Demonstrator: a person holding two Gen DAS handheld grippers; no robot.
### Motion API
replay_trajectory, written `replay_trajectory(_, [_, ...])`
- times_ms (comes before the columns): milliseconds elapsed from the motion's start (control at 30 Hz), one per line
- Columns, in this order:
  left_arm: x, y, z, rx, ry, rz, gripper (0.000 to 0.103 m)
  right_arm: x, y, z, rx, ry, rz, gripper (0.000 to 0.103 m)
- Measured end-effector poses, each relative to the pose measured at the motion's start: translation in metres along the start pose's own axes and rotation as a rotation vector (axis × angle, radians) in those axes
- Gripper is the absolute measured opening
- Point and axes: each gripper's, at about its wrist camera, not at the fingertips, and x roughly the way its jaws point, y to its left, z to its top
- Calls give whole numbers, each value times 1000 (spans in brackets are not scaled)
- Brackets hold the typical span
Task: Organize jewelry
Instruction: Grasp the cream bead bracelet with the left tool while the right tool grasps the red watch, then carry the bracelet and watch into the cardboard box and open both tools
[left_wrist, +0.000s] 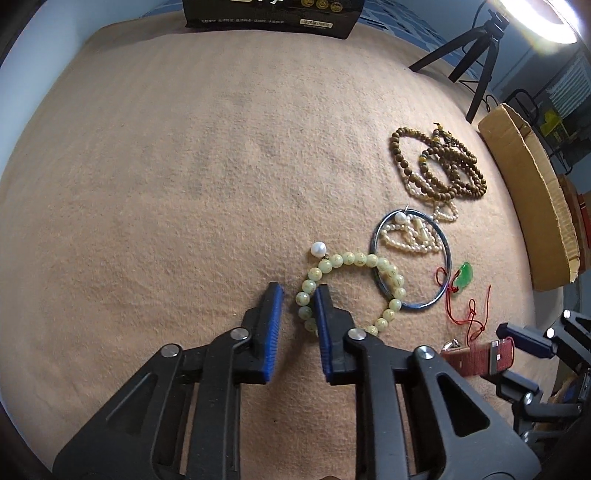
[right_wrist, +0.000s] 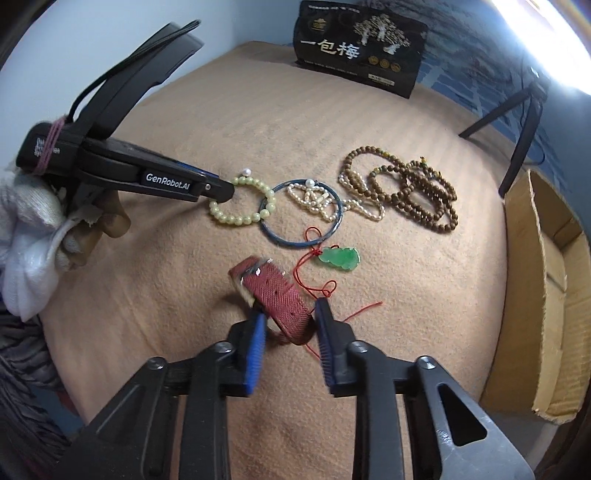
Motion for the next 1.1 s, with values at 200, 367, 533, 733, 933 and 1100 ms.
replay_trajectory(200, [-8, 8, -2, -15, -10, -24, 6, -4, -7, -1, 47, -14, 17, 15])
replay_trajectory(367, [-24, 6, -4, -11, -46, -50, 5, -11, -12, -1, 76, -36, 11, 15])
replay_trajectory(533, [-41, 2, -5, -16, -81, -82, 5, -21, -22, -1, 108, -61, -8, 15])
replay_trajectory(733, [-64, -12, -4, 6, -139, -107, 5, -38, -38, -2, 156, -110, -44, 15])
replay_trajectory(933, [-81, -36, -1, 41, -179, -145, 5, -61, -59, -7, 215, -157, -85, 15])
replay_trajectory(1100, [-97, -59, -2, 70, -216, -185, 5, -80, -82, -14, 275, -193, -124, 15])
